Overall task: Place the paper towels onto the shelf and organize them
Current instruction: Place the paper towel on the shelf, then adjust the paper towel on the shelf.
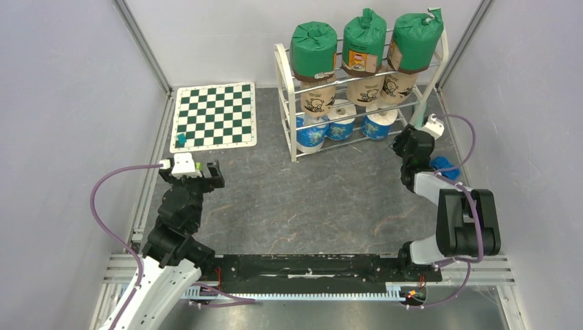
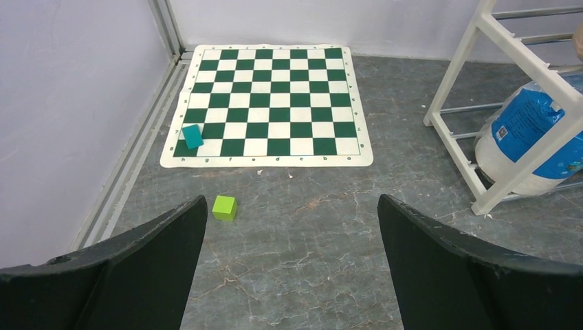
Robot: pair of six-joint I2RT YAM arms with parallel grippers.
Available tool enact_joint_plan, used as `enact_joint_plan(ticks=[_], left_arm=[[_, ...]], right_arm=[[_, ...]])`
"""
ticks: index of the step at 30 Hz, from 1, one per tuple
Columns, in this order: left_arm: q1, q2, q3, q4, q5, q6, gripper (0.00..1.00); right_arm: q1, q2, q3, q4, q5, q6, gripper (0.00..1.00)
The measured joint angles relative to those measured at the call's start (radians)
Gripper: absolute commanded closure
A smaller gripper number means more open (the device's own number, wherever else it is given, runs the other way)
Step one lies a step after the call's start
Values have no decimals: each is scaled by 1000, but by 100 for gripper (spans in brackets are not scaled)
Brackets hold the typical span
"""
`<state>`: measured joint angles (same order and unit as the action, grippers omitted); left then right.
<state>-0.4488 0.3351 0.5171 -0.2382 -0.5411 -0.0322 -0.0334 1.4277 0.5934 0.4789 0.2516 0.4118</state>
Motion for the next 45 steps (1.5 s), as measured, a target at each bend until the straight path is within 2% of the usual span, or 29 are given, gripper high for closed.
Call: enact_joint_plan(ticks=[10,19,30,35,38,45], left_arm=[[3,1,0,0,1,-10,0],[5,18,0,0,1,-10,0],[5,21,0,0,1,-10,0],[5,21,0,0,1,-10,0],[5,21,0,0,1,-10,0],[6,20,0,-1,1,-11,0]], right_arm=[[-2,207,87,41,-105,36,48],[-2,281,187,97,-134,71,47],[-1,301,200,98,-111,96,47],[-3,242,112,118,-113,93,44],[-10,200,63,145,-128,93,44],[-17,175,62,225,-212,105,44]])
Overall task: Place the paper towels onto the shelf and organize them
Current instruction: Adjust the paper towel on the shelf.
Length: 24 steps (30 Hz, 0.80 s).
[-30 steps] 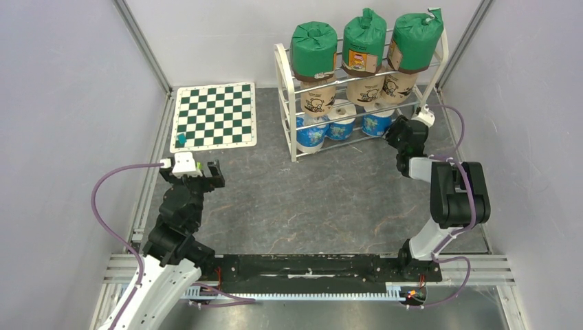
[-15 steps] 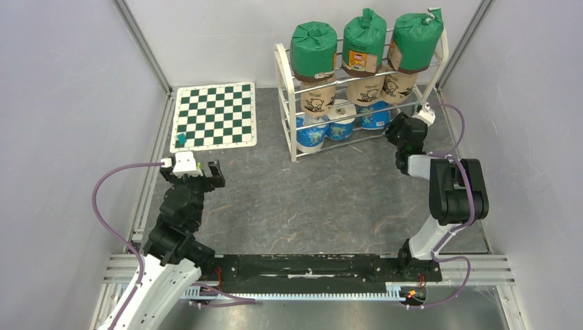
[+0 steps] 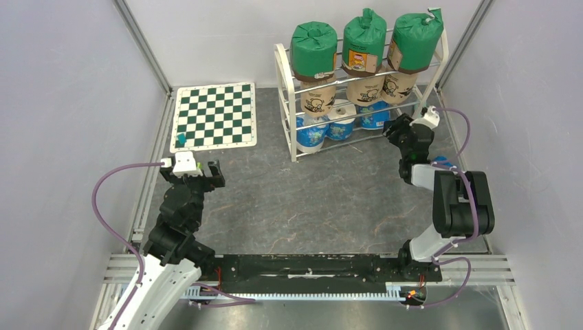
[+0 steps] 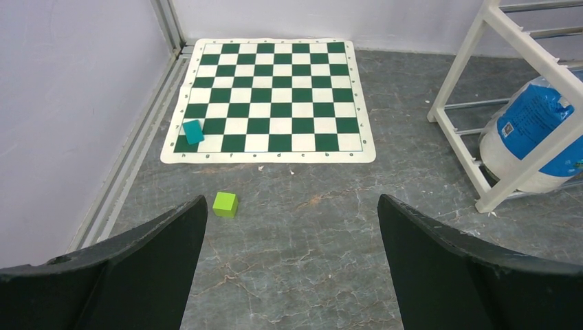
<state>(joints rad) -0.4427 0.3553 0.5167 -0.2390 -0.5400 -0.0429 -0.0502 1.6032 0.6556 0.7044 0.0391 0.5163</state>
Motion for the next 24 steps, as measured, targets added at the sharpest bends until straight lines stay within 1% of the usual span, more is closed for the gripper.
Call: enact_joint_plan(ticks=[8,17,24], left_arm=[[5,2,0,1,0,-3,0],[5,3,0,1,0,-5,0],[5,5,0,1,0,-5,0]], right_arm=[[0,72,42,42,-60,27,44],[0,140,48,86,-87,68,44],[-1,160,49,104,-86,80,45]])
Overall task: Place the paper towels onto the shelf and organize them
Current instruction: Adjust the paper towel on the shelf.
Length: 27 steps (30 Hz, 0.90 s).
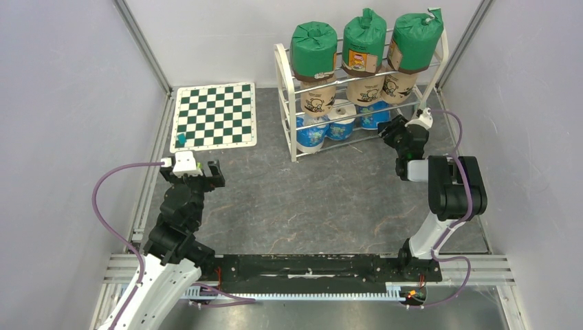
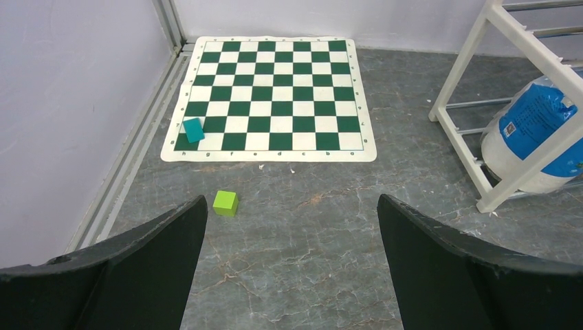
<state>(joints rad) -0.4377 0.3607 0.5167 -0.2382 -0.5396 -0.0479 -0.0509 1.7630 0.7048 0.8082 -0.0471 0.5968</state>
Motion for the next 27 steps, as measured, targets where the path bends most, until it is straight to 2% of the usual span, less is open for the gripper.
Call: enact_joint_plan(ticks=[27], left_arm=[[0,6,0,0,0,0,0]], right_arm=[[-63,53,-37,-8,16,47,47]])
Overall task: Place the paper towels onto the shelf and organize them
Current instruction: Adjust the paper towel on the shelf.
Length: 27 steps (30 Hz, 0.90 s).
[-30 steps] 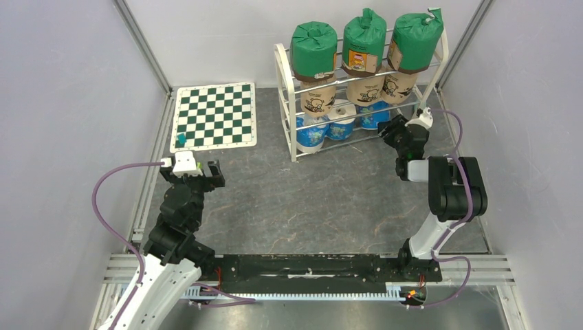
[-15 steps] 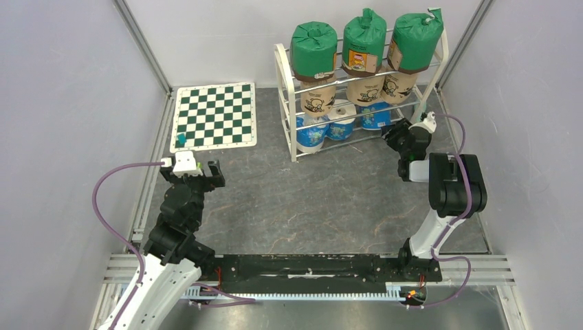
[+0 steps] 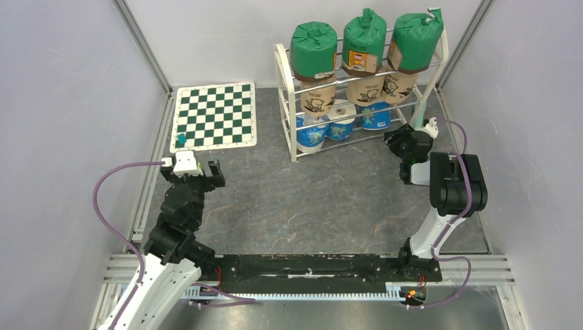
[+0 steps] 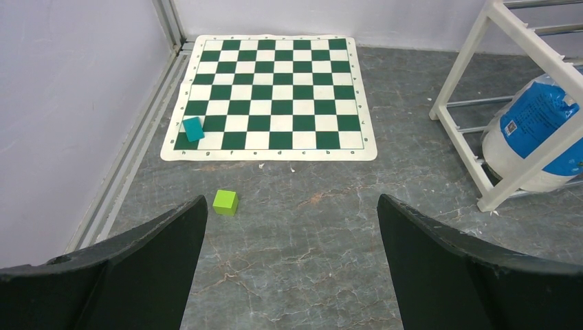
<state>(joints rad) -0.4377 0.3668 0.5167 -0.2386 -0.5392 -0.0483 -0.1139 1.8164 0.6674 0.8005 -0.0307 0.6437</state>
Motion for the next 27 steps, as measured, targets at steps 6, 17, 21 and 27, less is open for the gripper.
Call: enact_joint_plan(ticks=[6,17,21,27], left_arm=[[0,6,0,0,0,0,0],[0,13,0,0,0,0,0],[4,13,0,0,0,0,0],[5,13,0,0,1,0,0]], right_arm=[[-2,-30,-24,39,-45,1,46],[-2,21,89,100,-101,46,45],[-3,61,105,139,-122,76,47],[-12,67,74,176,-116,107,49]])
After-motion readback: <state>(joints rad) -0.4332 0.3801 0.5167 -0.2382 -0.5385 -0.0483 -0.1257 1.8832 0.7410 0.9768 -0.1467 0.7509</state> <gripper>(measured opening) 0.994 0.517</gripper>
